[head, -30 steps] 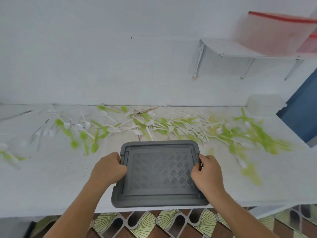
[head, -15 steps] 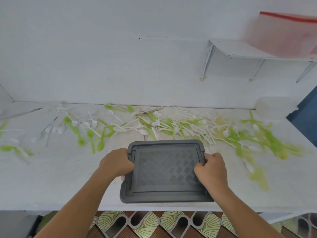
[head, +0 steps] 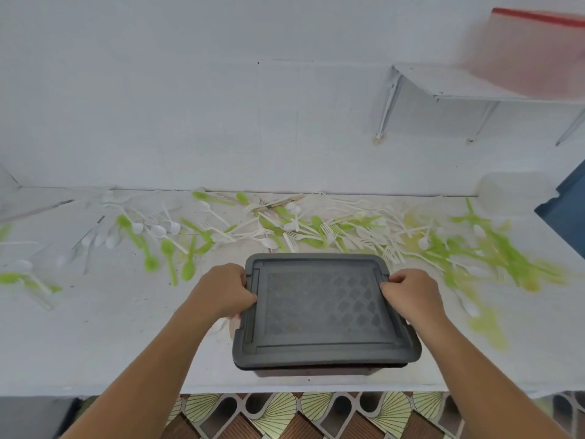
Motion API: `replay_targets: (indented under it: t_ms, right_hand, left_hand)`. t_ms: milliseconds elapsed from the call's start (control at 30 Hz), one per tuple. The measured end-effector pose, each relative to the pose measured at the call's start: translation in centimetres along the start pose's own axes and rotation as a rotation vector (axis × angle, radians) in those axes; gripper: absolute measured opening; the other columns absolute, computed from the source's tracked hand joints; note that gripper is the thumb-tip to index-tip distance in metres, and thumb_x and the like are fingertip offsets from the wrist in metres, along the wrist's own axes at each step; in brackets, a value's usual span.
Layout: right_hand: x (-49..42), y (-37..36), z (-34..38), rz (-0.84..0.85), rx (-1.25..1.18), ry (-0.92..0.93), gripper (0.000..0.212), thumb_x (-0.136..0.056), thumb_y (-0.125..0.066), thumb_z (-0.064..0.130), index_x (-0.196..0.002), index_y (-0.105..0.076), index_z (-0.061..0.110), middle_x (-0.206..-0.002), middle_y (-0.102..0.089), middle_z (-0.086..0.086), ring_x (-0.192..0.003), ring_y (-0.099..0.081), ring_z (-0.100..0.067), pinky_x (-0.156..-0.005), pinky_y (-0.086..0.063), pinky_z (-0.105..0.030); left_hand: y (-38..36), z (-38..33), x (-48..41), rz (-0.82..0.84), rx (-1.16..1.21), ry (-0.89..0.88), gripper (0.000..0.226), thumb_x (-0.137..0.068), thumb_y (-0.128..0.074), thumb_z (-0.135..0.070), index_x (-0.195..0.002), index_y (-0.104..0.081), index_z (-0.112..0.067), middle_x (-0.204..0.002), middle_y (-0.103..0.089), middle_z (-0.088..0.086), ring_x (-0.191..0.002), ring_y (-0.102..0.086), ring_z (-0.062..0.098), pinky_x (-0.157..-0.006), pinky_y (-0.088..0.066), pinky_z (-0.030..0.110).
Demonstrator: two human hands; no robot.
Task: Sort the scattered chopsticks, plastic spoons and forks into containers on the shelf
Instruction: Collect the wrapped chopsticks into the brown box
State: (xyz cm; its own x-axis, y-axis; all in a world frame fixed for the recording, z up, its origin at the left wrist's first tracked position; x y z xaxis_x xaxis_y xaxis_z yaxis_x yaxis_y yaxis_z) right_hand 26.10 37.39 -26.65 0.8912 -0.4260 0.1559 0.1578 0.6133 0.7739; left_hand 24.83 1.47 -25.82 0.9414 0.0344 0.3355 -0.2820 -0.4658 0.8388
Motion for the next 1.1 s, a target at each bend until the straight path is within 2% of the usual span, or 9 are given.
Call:
replay_targets:
  t_ms: [100,367,467,533,633,733,833,967,1100]
  right_hand:
    - [0.7,-1.0,-0.4,0.042,0.054,-0.011,0.023,-0.073,-0.065,0.015,-0.058,-0.048,0.016,-0.053,-0.047,-0.001,-0.053,-0.047,-0.023,-0.051,-0.033,-0.027]
    - [-3.3,-1.0,0.8,0.089,0.108,0.018,0.025,-0.077,-0.061,0.026,-0.06,-0.046,0.017,-0.056,-0.044,-0.005,-0.056,-0.052,-0.027,-0.056,-0.044,-0.032]
    - [-5.4,0.2,1.3,0.056,0.081,0.053,0.033,-0.087,-0.061,0.028,-0.066,-0.052,0.003,-0.062,-0.056,-0.019,-0.065,-0.064,-0.035,-0.065,-0.06,-0.046]
    - [-7.0,1.0,2.1,0.058,0.039,0.087,0.032,-0.095,-0.061,0.028,-0.075,-0.065,0.003,-0.071,-0.066,-0.017,-0.071,-0.065,-0.033,-0.065,-0.056,-0.041]
    - [-10.2,2.4,3.3,0.04,-0.058,0.09,0.03,-0.101,-0.059,0.028,-0.079,-0.07,0.011,-0.077,-0.068,-0.009,-0.073,-0.062,-0.028,-0.062,-0.041,-0.033]
    - [-15.7,3.0,3.0,-0.021,-0.131,0.016,0.038,-0.104,-0.054,0.029,-0.088,-0.068,-0.003,-0.076,-0.061,-0.014,-0.071,-0.057,-0.032,-0.063,-0.037,-0.035]
    - [-20.5,1.6,1.9,-0.138,-0.158,-0.066,0.039,-0.103,-0.053,0.023,-0.091,-0.063,-0.013,-0.083,-0.058,-0.02,-0.086,-0.062,-0.043,-0.068,-0.036,-0.036]
    - [-24.2,-3.0,0.7,-0.168,-0.227,-0.119,0.027,-0.105,-0.05,0.019,-0.094,-0.062,-0.002,-0.089,-0.058,-0.018,-0.086,-0.055,-0.033,-0.076,-0.037,-0.035]
    - [-26.6,-7.1,-0.6,-0.145,-0.225,-0.117,0.028,-0.104,-0.05,0.022,-0.09,-0.061,0.0,-0.083,-0.059,-0.013,-0.087,-0.058,-0.037,-0.078,-0.039,-0.038]
  left_hand:
    - [-0.3,0.6,-0.2,0.08,0.029,0.022,0.017,-0.084,-0.074,-0.023,-0.092,-0.062,-0.013,-0.06,-0.073,0.0,-0.058,-0.074,0.016,-0.069,-0.064,0.035]
    - [2.0,1.1,-3.2,0.326,0.209,0.009,0.024,-0.094,-0.074,-0.024,-0.086,-0.072,-0.002,-0.081,-0.079,0.005,-0.077,-0.077,0.017,-0.07,-0.06,0.028]
    - [3.8,0.4,-4.1,0.299,0.374,-0.011,0.026,-0.095,-0.073,-0.018,-0.091,-0.069,0.007,-0.082,-0.078,0.008,-0.076,-0.076,0.02,-0.066,-0.058,0.027]
    - [4.8,-0.4,-4.4,0.265,0.453,-0.033,0.023,-0.096,-0.072,-0.017,-0.092,-0.07,0.006,-0.081,-0.076,0.01,-0.075,-0.075,0.022,-0.068,-0.059,0.03]
    - [6.3,-3.1,-6.2,0.178,0.501,-0.102,0.012,-0.098,-0.07,-0.018,-0.095,-0.074,-0.008,-0.083,-0.077,0.005,-0.075,-0.075,0.02,-0.066,-0.059,0.032]
    - [7.1,-4.8,-10.4,0.018,0.481,-0.107,0.008,-0.096,-0.068,-0.015,-0.096,-0.076,-0.016,-0.087,-0.078,-0.001,-0.075,-0.076,0.015,-0.061,-0.057,0.029]
    - [5.0,-3.6,-15.5,-0.048,0.387,0.017,0.014,-0.091,-0.063,-0.01,-0.093,-0.076,-0.016,-0.087,-0.078,0.004,-0.074,-0.076,0.015,-0.06,-0.059,0.03]
    - [-0.8,-0.9,-20.9,0.085,0.153,0.168,0.014,-0.093,-0.062,-0.016,-0.095,-0.074,-0.008,-0.08,-0.078,0.008,-0.073,-0.078,0.021,-0.069,-0.066,0.037]
    - [-4.3,0.3,-23.9,0.187,0.016,0.224,0.048,-0.092,-0.072,-0.048,-0.083,-0.076,-0.002,-0.066,-0.076,0.005,-0.062,-0.076,0.019,-0.071,-0.065,0.032]
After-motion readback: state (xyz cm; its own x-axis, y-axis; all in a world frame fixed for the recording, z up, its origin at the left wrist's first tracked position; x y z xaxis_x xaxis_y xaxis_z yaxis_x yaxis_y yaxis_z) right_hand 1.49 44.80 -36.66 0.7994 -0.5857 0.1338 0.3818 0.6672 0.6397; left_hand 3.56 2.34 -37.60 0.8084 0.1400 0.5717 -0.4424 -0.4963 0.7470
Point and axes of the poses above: each hand's wrist, its own x-axis away from the middle knuckle, its own y-axis out of the back of the hand, z = x × y, the point moved 5 cm from there along -x, towards the middle knuckle
